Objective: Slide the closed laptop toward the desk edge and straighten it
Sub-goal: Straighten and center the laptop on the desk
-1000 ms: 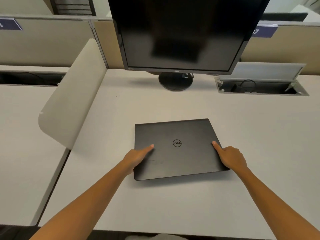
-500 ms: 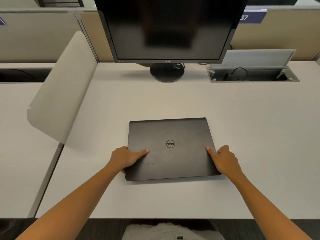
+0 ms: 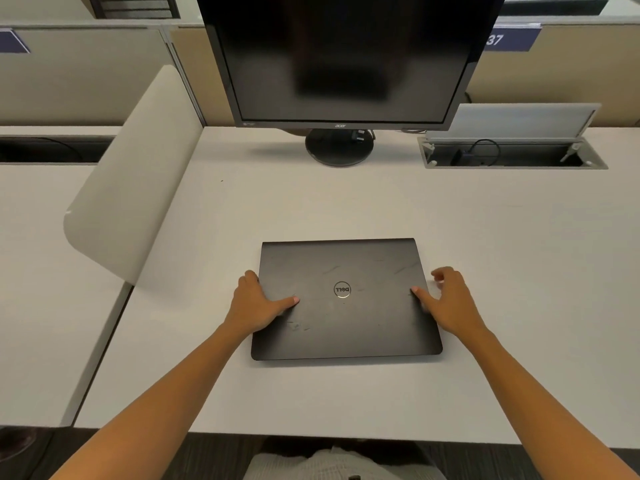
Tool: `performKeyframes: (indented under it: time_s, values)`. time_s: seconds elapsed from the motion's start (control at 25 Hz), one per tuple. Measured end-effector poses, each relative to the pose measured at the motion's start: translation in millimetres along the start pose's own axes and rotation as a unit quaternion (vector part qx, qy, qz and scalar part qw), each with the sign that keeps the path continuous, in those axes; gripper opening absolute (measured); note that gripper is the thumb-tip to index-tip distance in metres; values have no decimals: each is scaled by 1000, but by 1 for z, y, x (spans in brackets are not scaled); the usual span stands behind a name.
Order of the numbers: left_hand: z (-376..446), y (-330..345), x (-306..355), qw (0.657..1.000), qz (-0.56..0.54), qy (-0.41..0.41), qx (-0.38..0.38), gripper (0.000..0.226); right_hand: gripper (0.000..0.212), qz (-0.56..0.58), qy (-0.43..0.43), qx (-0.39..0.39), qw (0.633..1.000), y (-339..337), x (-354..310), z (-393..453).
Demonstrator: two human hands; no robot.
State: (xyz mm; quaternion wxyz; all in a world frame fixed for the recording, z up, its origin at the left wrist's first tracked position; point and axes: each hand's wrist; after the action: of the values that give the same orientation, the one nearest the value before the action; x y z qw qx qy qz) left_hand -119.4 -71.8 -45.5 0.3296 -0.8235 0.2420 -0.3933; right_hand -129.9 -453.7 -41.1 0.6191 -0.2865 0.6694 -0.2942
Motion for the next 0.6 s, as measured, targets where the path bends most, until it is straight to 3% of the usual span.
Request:
performKeyframes:
  time_s: [0.08,0.2,0.36,0.6]
  values:
    - [3,7,1,997,-57,46,27,99,75,76,-9,-6,997,5,-2,13]
    - [4,14,-3,985,-147,87,9,111,85,159,-16,-1,987,16,-10,31]
    - [6,18,-12,982,-168,84,-6,126,84,144,-35,20,989,32,-12,34]
    - [7,19,-11,980,-185,73,-8,125,83,130,-41,28,990,39,-4,28]
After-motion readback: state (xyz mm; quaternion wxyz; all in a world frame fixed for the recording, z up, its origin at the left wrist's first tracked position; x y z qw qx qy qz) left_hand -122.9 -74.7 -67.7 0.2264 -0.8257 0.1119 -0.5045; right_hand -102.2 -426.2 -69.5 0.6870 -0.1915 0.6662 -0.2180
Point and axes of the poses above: each hand's wrist, its own z-axis towards the middle knuckle, its own y-axis out of the palm, x = y × z, and after that the axes turned 12 degrees about -y, right-handed
